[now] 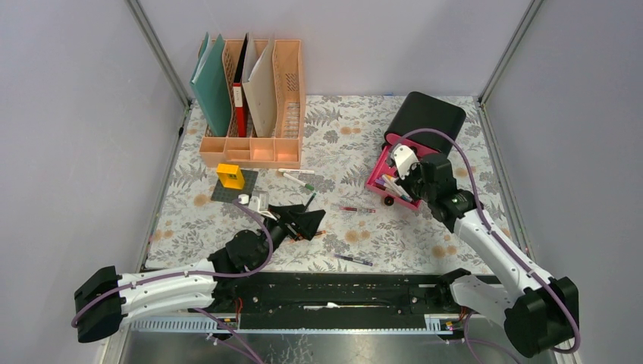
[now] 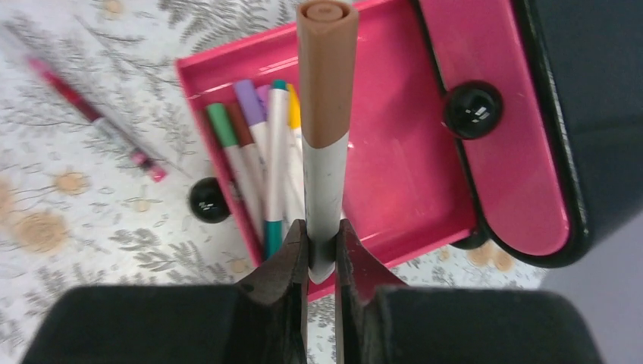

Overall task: Organize the desk
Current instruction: Place the stationery in the drawer, then pick up the stationery from the center of the board.

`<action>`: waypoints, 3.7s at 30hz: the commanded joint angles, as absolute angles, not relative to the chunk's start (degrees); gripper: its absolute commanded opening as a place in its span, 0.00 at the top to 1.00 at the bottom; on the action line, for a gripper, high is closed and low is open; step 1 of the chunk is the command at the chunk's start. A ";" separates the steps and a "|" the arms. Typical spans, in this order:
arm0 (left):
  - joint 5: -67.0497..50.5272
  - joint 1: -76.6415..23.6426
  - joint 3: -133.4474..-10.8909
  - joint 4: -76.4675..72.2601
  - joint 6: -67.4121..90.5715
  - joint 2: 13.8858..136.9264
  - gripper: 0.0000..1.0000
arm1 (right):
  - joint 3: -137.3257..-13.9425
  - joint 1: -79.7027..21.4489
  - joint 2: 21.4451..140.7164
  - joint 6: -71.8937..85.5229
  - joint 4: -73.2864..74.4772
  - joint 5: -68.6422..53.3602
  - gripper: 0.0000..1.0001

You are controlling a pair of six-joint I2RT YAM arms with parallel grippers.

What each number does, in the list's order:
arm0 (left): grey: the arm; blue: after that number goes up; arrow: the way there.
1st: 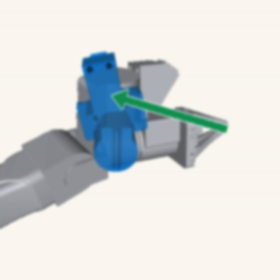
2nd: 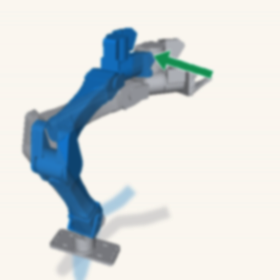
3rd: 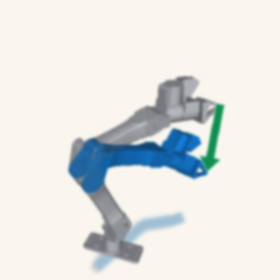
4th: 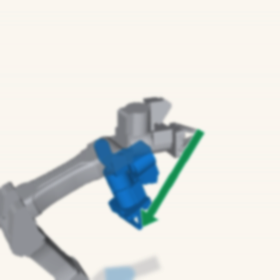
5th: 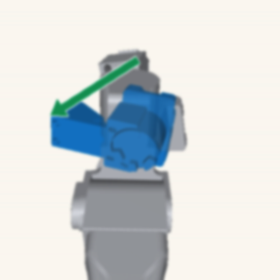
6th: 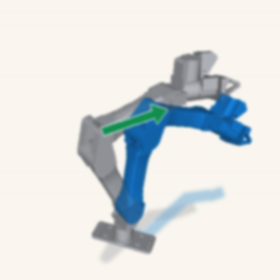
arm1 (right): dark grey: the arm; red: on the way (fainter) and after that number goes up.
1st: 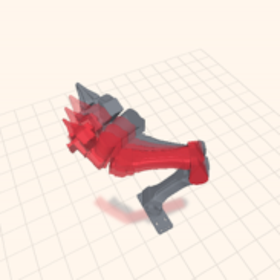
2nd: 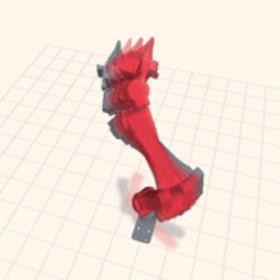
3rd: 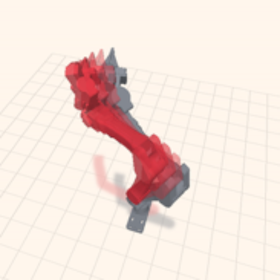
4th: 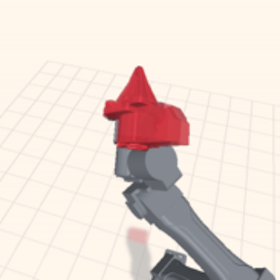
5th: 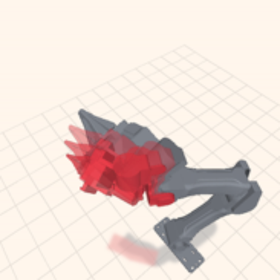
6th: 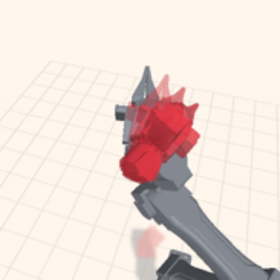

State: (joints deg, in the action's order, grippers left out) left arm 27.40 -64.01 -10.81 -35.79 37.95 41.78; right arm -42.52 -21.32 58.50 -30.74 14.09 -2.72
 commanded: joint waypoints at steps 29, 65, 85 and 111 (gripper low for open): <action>33.27 -62.99 -10.53 -31.91 41.51 41.78 0.01 | -42.36 -21.87 61.02 -34.43 11.73 2.35 0.11; 25.73 -37.70 -51.46 12.62 62.92 93.49 0.16 | -42.11 -21.77 58.01 -34.98 12.94 -1.87 0.09; 28.56 -35.52 -68.63 23.53 61.74 108.88 0.44 | -42.02 -21.80 56.70 -34.97 13.02 -2.40 0.09; 31.28 -35.60 -58.27 26.12 60.61 94.05 1.00 | -41.84 -21.77 55.41 -34.98 13.11 -3.85 0.08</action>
